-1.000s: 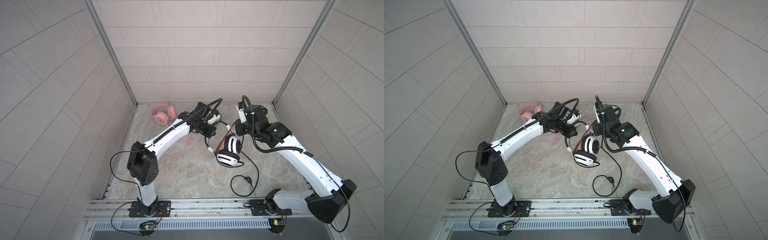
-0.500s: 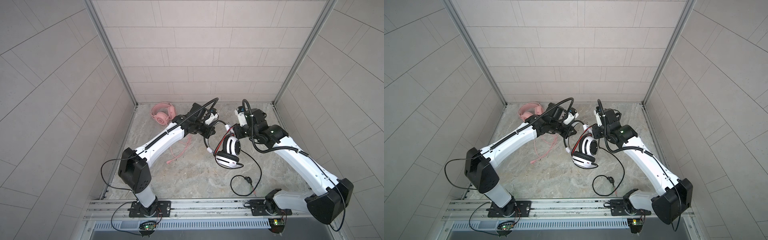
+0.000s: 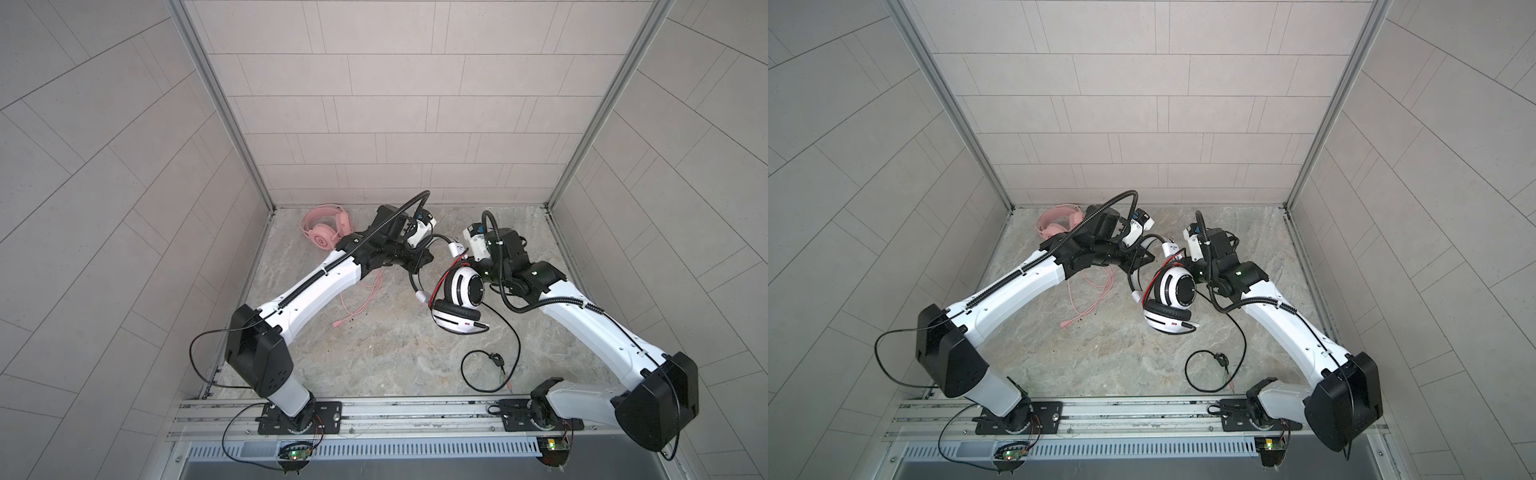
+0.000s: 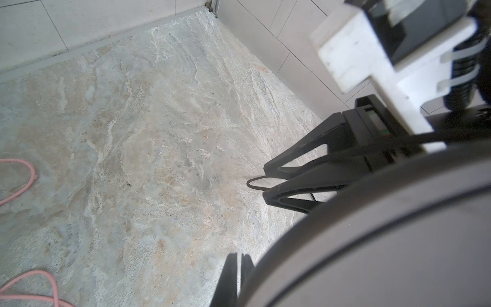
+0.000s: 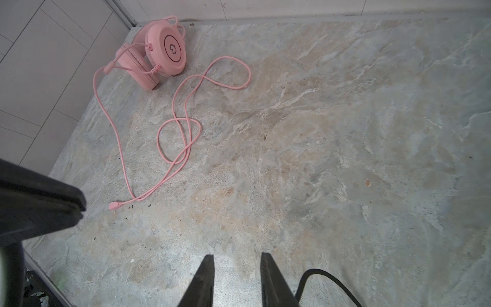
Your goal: Wrap the headphones
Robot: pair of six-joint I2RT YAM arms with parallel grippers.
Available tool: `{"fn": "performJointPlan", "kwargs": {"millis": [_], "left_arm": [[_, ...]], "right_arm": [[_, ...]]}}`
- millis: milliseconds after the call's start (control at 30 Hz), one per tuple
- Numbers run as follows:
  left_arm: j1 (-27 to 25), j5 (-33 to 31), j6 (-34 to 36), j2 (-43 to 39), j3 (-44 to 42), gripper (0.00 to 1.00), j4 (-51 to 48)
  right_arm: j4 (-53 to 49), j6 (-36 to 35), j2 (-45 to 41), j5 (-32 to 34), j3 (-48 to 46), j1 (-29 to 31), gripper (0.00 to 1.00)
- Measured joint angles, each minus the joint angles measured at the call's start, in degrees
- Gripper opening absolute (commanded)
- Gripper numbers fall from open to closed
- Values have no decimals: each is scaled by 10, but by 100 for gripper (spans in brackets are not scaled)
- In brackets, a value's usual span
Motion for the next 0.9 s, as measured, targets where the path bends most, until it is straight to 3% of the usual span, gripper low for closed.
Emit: {"fn": "performJointPlan", "kwargs": {"millis": [333,900], "left_arm": [[40,35,-60,-32,-42,0,82],[85,90,-137,-78,-95,0,201]], "right_arm": [[87,38,4,-45,-75,-1,47],[306,107,144,-101,-132,6,49]]}}
